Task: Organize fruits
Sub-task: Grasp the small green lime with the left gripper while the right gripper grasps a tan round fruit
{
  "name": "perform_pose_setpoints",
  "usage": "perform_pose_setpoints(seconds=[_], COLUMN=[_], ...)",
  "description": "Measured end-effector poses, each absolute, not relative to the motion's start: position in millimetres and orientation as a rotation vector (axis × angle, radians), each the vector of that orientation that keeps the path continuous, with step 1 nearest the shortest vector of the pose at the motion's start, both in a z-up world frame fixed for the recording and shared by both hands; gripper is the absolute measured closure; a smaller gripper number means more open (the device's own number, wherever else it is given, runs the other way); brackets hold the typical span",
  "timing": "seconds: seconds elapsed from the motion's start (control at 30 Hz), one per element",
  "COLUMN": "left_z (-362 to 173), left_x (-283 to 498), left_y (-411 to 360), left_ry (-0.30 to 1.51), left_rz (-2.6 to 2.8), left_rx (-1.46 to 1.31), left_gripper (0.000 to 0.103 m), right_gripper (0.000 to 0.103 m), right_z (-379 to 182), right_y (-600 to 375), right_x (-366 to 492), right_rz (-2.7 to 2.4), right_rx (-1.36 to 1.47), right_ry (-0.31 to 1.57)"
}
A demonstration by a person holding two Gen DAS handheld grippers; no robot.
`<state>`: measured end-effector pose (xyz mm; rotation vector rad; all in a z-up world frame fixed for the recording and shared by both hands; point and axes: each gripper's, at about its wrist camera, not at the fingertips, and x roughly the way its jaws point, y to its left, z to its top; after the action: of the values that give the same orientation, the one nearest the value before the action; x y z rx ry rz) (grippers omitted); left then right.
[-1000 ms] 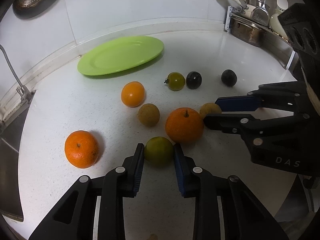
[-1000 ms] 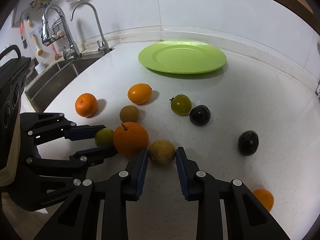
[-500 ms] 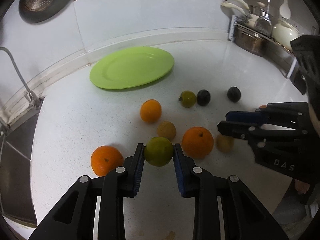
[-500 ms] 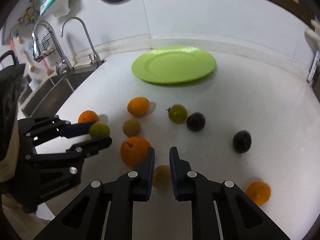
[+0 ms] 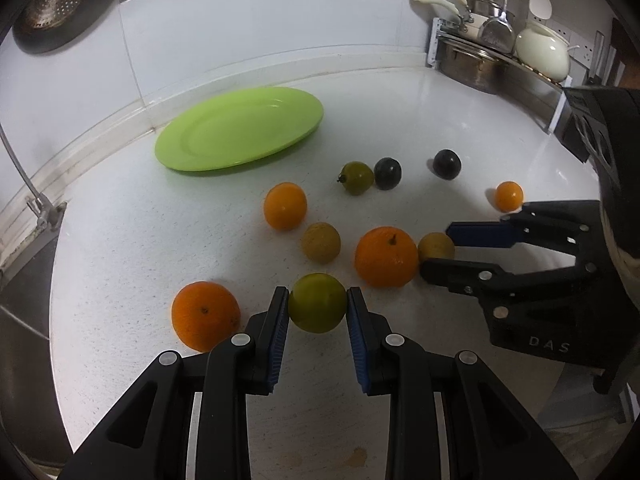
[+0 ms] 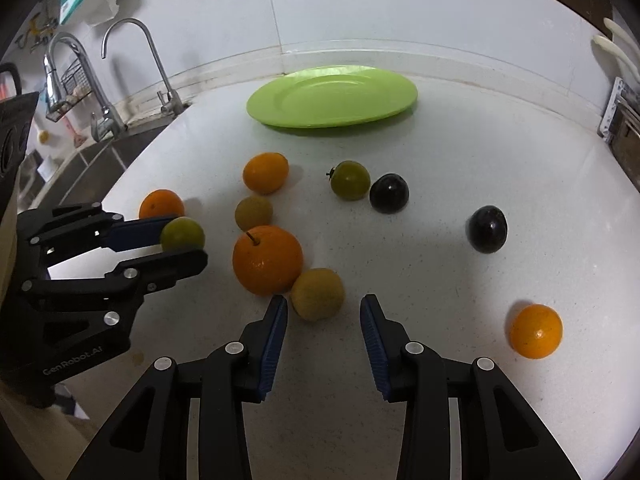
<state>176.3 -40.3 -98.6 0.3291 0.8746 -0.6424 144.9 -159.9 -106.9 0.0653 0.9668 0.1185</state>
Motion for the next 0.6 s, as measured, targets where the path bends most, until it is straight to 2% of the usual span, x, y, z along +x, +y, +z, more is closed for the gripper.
perform_pose_setpoints(seconds=[0.13,0.2,0.23,0.6], left_z=[-100.3,-99.2,-99.0,-90.8], left_x=[174.3,174.8,175.4,178.3], left_y=[-40.4,-39.3,-39.6,-40.3], left_ry=[0.880,0.875,0.873,0.859], left_rz=[-0.652,-0.654,-0.653,-0.616], left_rx=[0.328,0.322,0.320,0.286], left_gripper=[0.074,0.074,0.074,0.074], right_gripper=[0.064,0.067,0.073,0.073], right_z=[-106.3,-106.5,-106.5,-99.7], right_y=[-157.3,-157.0,-156.4,-158.1], right_x=[145.5,145.0,144.5,142.1], right_rz=[0.118,0.115,0.122,0.144], right_rx=[0.052,0.052,0.054,0.078], right_ry=[0.957,0.963,0.966,0.948])
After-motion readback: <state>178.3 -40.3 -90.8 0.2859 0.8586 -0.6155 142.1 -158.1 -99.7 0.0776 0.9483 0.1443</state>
